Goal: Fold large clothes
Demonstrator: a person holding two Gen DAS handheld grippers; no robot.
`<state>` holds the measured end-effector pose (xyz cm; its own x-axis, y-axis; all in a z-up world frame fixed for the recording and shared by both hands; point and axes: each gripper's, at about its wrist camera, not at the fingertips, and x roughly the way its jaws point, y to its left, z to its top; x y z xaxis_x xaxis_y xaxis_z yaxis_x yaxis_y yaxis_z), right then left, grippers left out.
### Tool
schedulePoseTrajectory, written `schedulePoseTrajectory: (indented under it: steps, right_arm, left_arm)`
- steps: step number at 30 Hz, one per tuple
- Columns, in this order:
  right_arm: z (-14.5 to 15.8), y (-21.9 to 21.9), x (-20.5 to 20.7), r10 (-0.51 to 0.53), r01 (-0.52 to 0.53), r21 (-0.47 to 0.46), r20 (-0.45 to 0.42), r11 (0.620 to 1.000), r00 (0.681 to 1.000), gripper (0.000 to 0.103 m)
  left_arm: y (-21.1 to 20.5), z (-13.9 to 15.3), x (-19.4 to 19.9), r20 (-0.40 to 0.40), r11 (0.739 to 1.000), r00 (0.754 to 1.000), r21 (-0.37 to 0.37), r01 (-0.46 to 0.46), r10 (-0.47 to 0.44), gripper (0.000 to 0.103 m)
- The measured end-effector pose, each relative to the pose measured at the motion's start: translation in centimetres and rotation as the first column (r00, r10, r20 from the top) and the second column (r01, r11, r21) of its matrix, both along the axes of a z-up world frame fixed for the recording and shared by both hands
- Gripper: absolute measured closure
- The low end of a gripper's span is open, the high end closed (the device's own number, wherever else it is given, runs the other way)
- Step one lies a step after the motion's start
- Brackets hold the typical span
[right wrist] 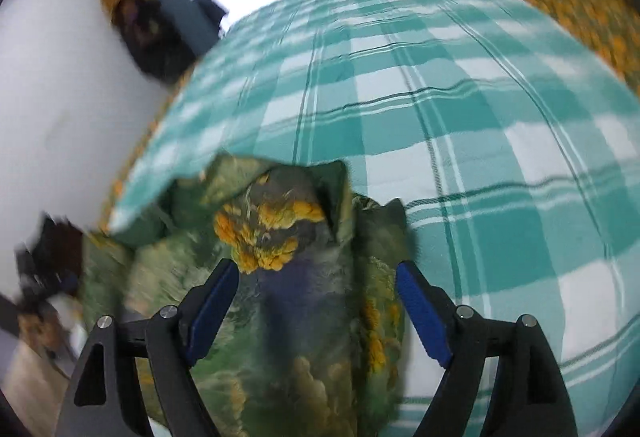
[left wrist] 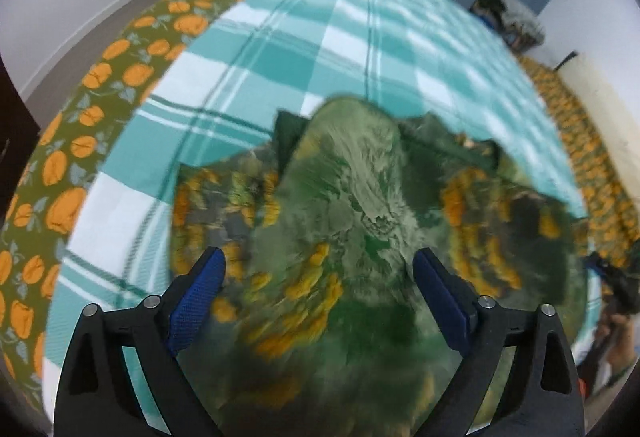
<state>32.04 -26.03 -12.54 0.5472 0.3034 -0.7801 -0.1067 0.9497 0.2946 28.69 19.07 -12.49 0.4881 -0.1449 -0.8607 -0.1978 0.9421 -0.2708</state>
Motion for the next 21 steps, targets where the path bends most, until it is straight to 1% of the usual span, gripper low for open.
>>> schedulePoseTrajectory:
  steps: [1, 2, 3, 4, 5, 6, 7, 8, 9, 11, 12, 13, 15, 16, 18, 20, 21]
  right_arm:
    - [-0.4, 0.5, 0.0, 0.003, -0.003, -0.025, 0.001, 1.000, 1.000, 0.020]
    - [-0.8, 1.2, 0.3, 0.000, 0.000, -0.052, 0.000, 0.999, 1.000, 0.020]
    - [-1.1, 1.8, 0.2, -0.001, 0.001, -0.071, -0.005, 0.998, 1.000, 0.021]
    - [-1.2, 2.2, 0.1, 0.003, -0.003, -0.085, -0.011, 0.996, 1.000, 0.025]
    - [-1.3, 2.7, 0.0, 0.008, -0.010, -0.119, -0.017, 0.993, 1.000, 0.051]
    - [-1.1, 3.2, -0.2, 0.001, -0.003, -0.160, -0.013, 0.987, 1.000, 0.084]
    - [-0.6, 3.7, -0.5, -0.010, 0.011, -0.207, 0.009, 0.978, 1.000, 0.087]
    - [0.1, 4.0, -1.0, -0.011, 0.019, -0.222, 0.038, 0.975, 0.999, 0.089]
    - [1.2, 4.3, -1.5, -0.004, 0.023, -0.239, 0.079, 0.971, 0.997, 0.090]
    - [3.1, 4.5, -1.7, -0.005, 0.045, -0.266, 0.150, 0.963, 0.989, 0.091]
    - [4.7, 4.6, -1.7, -0.007, 0.063, -0.271, 0.204, 0.961, 0.979, 0.091]
    - [5.8, 4.7, -1.5, -0.010, 0.075, -0.267, 0.238, 0.961, 0.971, 0.091]
    - [8.0, 5.1, -0.9, -0.019, 0.107, -0.268, 0.313, 0.957, 0.949, 0.091]
    - [9.0, 5.4, -0.5, -0.024, 0.126, -0.273, 0.350, 0.954, 0.937, 0.091]
    - [9.9, 5.7, 0.5, -0.045, 0.164, -0.275, 0.393, 0.947, 0.918, 0.091]
    - [9.0, 5.8, 1.9, -0.059, 0.185, -0.294, 0.391, 0.938, 0.918, 0.091]
    - [8.1, 5.8, 2.5, -0.065, 0.190, -0.303, 0.378, 0.934, 0.923, 0.091]
  left_arm:
    - [-0.6, -0.8, 0.5, -0.025, 1.000, 1.000, 0.011, 0.002, -0.002, 0.030]
    - [-1.1, -1.4, 0.9, -0.051, 1.000, 0.999, 0.030, 0.000, 0.002, 0.041]
    - [-1.5, -1.9, 1.0, -0.073, 0.997, 0.997, 0.073, -0.016, 0.022, 0.069]
    - [-1.7, -2.1, 0.9, -0.082, 0.992, 0.996, 0.122, -0.037, 0.047, 0.088]
    - [-1.7, -2.0, 0.7, -0.075, 0.990, 0.995, 0.133, -0.048, 0.058, 0.090]
    - [-1.5, -1.3, 0.3, -0.051, 0.989, 0.996, 0.135, -0.066, 0.073, 0.094]
    - [-1.3, -0.7, 0.0, -0.030, 0.987, 0.996, 0.140, -0.074, 0.079, 0.096]
    - [-1.2, 0.2, -0.2, -0.007, 0.986, 0.997, 0.149, -0.078, 0.080, 0.096]
    - [-1.0, 1.7, -0.3, 0.033, 0.982, 0.996, 0.169, -0.084, 0.080, 0.096]
    - [-0.6, 3.9, 0.0, 0.091, 0.979, 0.993, 0.182, -0.096, 0.081, 0.097]
    - [-0.4, 5.3, 0.4, 0.129, 0.979, 0.989, 0.176, -0.100, 0.077, 0.097]
    - [-0.4, 6.5, 0.7, 0.164, 0.978, 0.984, 0.179, -0.103, 0.073, 0.097]
    - [-0.9, 9.0, 1.5, 0.247, 0.965, 0.967, 0.230, -0.123, 0.065, 0.097]
    - [-1.2, 9.7, 2.1, 0.280, 0.957, 0.958, 0.255, -0.138, 0.063, 0.097]
    - [-1.4, 9.6, 3.2, 0.312, 0.940, 0.948, 0.299, -0.164, 0.066, 0.096]
    - [-1.7, 7.2, 4.5, 0.293, 0.920, 0.954, 0.353, -0.170, 0.064, 0.096]
    - [-1.8, 5.4, 4.9, 0.267, 0.913, 0.962, 0.374, -0.164, 0.063, 0.096]
